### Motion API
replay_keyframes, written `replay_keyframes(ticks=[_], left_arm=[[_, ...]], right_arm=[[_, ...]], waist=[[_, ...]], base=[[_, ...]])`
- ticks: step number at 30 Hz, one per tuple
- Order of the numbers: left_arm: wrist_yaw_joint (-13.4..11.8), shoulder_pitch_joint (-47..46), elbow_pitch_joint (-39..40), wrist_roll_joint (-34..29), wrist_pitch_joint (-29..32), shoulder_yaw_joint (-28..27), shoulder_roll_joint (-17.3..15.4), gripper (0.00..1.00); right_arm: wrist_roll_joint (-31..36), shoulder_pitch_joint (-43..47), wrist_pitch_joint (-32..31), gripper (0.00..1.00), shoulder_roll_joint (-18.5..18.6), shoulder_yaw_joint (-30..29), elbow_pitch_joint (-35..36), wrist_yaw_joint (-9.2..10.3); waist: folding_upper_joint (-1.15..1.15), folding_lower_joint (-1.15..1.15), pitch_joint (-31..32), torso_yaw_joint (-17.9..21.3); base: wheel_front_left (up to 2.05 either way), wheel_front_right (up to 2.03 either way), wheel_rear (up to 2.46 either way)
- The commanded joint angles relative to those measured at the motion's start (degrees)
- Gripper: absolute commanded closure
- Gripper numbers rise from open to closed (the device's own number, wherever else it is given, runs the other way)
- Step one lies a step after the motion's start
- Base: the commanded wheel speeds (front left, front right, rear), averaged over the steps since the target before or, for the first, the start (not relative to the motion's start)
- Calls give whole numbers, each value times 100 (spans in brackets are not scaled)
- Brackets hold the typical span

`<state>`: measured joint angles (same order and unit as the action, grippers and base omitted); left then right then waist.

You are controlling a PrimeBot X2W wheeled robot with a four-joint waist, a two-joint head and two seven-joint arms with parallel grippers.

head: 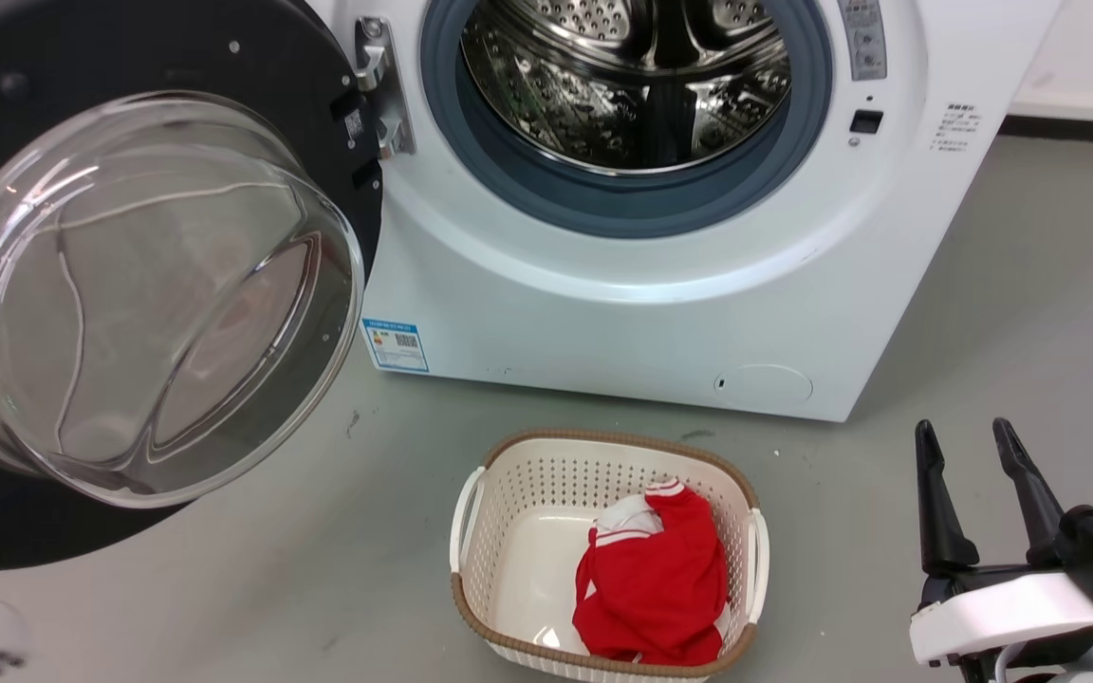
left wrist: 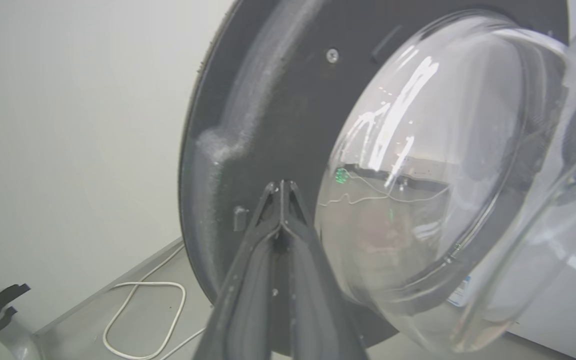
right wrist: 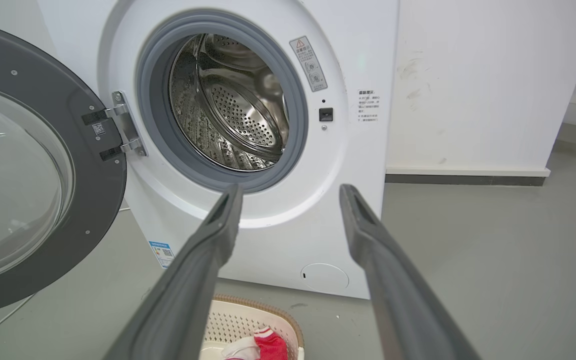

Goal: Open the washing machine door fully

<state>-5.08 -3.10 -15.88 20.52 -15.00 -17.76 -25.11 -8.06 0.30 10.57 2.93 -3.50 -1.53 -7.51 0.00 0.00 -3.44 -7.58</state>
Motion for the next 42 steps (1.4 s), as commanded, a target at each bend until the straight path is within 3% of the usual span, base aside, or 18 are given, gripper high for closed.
replay_keyframes(ticks=[1, 6, 12, 13, 14, 15, 17, 33, 42], left_arm=[[-46, 216, 229, -135, -20, 92, 226, 100], [-136, 710, 862, -375, -20, 468, 799, 100], [-113, 835, 1132, -669, 97, 1170, 1172, 100], [-136, 801, 1160, -712, 116, 1266, 1239, 89], [-138, 783, 1183, -732, 124, 1346, 1281, 67], [-139, 748, 1204, -762, 141, 1422, 1331, 53], [-117, 665, 1211, -778, 151, 1548, 1419, 0], [-28, -225, 1141, -1048, 45, 2137, 1601, 0], [-108, -126, 1049, -1183, 13, 2311, 1655, 0]], right_arm=[[-19, 73, 29, 0, -10, 11, -16, 4], [-49, 175, 16, 0, -10, 77, -56, 4], [-2, 220, -42, 0, -9, 176, -38, 4], [12, 222, -55, 0, -10, 187, -29, 3], [26, 220, -60, 0, -9, 185, -20, 4], [38, 216, -71, 0, -9, 189, -10, 4], [50, 211, -81, 0, -9, 206, 4, 4], [224, 90, -161, 0, -9, 260, 133, 4], [309, 170, -226, 0, -10, 307, 192, 4]], waist=[[0, 0, 147, 2], [0, 0, 332, 47], [0, 0, 422, 174], [0, 0, 433, 203], [0, 0, 441, 235], [0, 0, 446, 265], [0, 0, 456, 332], [0, 0, 416, 855], [0, 0, 399, 1001]], base=[[0, 0, 0], [0, 0, 0], [0, 0, 0], [0, 0, 0], [0, 0, 0], [0, 0, 0], [0, 0, 0], [0, 0, 0], [0, 0, 0]])
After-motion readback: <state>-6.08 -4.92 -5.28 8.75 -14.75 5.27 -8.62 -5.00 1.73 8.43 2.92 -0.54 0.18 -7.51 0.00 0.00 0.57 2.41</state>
